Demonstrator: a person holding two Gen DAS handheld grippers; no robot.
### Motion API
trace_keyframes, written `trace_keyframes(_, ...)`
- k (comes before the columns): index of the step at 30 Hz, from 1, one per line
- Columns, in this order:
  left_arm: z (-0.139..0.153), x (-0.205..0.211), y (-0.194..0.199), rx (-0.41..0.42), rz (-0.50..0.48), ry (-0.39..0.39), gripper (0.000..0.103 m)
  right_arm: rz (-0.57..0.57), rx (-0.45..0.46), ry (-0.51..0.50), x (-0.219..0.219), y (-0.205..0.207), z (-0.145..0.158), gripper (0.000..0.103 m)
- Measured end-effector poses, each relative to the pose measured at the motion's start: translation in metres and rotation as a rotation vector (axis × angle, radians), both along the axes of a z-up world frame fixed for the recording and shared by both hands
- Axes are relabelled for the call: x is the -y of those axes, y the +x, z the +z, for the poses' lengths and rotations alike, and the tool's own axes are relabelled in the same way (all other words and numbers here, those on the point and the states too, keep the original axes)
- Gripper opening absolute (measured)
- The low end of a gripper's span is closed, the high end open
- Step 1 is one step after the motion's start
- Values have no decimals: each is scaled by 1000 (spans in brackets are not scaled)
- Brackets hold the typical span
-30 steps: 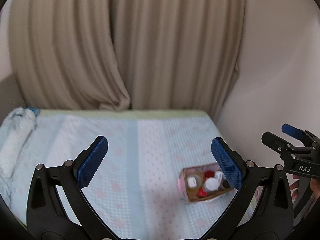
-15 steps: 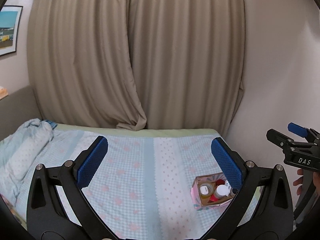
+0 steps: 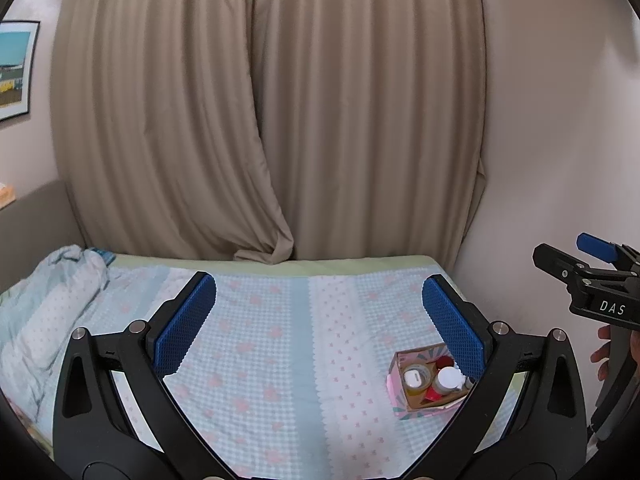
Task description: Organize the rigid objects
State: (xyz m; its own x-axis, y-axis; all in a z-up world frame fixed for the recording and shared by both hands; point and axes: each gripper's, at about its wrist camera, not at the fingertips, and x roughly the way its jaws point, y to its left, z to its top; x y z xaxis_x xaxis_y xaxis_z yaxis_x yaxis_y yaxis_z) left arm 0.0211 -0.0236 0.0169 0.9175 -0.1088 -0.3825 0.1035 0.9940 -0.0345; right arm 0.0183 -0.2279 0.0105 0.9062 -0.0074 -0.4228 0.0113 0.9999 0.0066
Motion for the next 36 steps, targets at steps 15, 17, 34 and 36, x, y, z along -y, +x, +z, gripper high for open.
trace_keyframes(15, 1, 2, 3, -4, 2, 6, 103, 3, -1, 2, 0, 4, -1, 103)
trace_keyframes(17, 1, 2, 2, -3, 0, 4, 103, 1, 1, 0, -2, 6, -3, 103)
trace_keyframes(34, 2, -1, 6, 2, -2, 11, 103, -2, 12, -8, -12, 5, -3, 103)
trace_keyframes(36, 2, -2, 7, -1, -1, 10, 103, -2, 13, -7, -13, 5, -2, 103)
